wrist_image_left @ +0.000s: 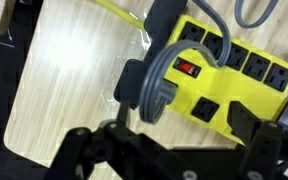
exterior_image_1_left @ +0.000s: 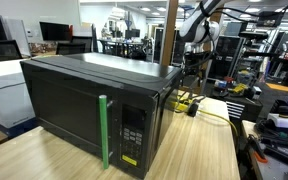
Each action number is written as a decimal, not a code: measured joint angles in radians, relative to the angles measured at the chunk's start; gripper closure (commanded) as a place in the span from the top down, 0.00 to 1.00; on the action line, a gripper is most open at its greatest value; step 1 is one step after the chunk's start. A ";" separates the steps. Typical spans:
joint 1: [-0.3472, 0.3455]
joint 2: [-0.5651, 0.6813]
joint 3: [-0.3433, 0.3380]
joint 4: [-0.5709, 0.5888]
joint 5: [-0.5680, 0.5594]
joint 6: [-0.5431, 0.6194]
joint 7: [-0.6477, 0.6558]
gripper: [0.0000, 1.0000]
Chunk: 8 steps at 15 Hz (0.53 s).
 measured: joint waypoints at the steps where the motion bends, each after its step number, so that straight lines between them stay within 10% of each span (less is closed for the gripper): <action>1: 0.010 -0.014 -0.004 0.002 -0.040 -0.004 0.000 1.00; 8: 0.101 -0.165 0.016 0.023 -0.342 -0.026 -0.039 1.00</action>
